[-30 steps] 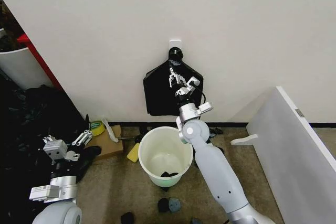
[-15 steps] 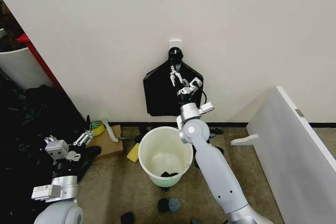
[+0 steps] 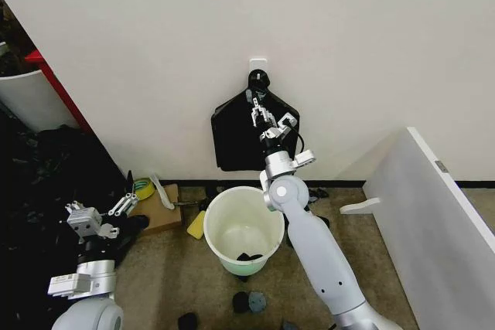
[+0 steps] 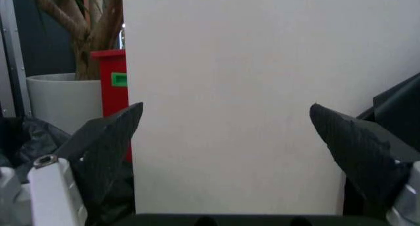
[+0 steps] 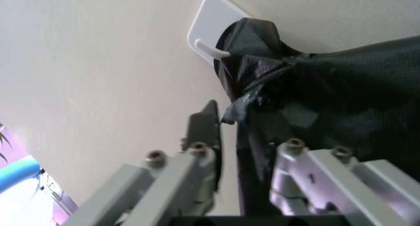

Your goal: Place the garbage bag over the trash bin.

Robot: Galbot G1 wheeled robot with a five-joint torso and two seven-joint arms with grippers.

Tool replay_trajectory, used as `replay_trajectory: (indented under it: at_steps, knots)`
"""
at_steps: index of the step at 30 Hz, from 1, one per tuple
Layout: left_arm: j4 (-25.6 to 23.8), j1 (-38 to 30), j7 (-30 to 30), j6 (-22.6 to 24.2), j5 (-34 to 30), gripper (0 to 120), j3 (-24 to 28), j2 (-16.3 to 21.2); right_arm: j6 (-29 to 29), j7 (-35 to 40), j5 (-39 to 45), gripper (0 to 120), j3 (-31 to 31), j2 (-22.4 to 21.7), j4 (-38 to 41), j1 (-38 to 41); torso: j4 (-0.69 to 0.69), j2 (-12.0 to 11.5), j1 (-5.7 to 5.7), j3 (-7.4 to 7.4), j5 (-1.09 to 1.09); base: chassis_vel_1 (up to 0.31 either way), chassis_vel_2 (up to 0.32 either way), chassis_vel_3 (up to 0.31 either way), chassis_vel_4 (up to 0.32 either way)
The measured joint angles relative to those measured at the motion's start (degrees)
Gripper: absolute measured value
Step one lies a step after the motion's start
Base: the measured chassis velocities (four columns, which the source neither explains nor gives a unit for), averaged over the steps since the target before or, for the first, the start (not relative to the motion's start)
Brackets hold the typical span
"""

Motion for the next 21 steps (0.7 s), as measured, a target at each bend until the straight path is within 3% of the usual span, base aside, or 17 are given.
replay_trajectory:
  at_steps: [3,11,17,21]
  knots:
    - [-0.01,0.13,-0.08,-0.07,0.2,100,0.01,-0.08,0.06,0.08,-0.83,0,0.04,-0.18,0.0,-0.05,0.0,0.0,0.0,0.0,0.0,0.0,0.0,0.0,0.0]
    - [-0.17,0.12,-0.29,-0.1,0.19,100,-0.15,-0.08,0.96,-1.42,-2.28,0,-1.48,-3.06,2.73,-4.0,0.01,0.0,0.0,0.0,0.0,0.0,0.0,0.0,0.0]
    - [-0.02,-0.3,-0.33,-0.12,-0.25,100,-0.35,0.07,2.7,-9.61,-5.56,0,-3.86,-9.86,5.97,-12.8,-0.01,0.0,0.0,-0.01,0.01,0.0,0.0,0.0,0.0]
    - [-0.2,-0.26,-0.32,-0.12,-0.18,100,-0.13,-0.07,3.79,-12.32,-8.47,0,-3.87,-12.1,6.08,-16.14,0.0,0.0,0.0,0.0,0.01,0.0,0.0,0.0,0.0]
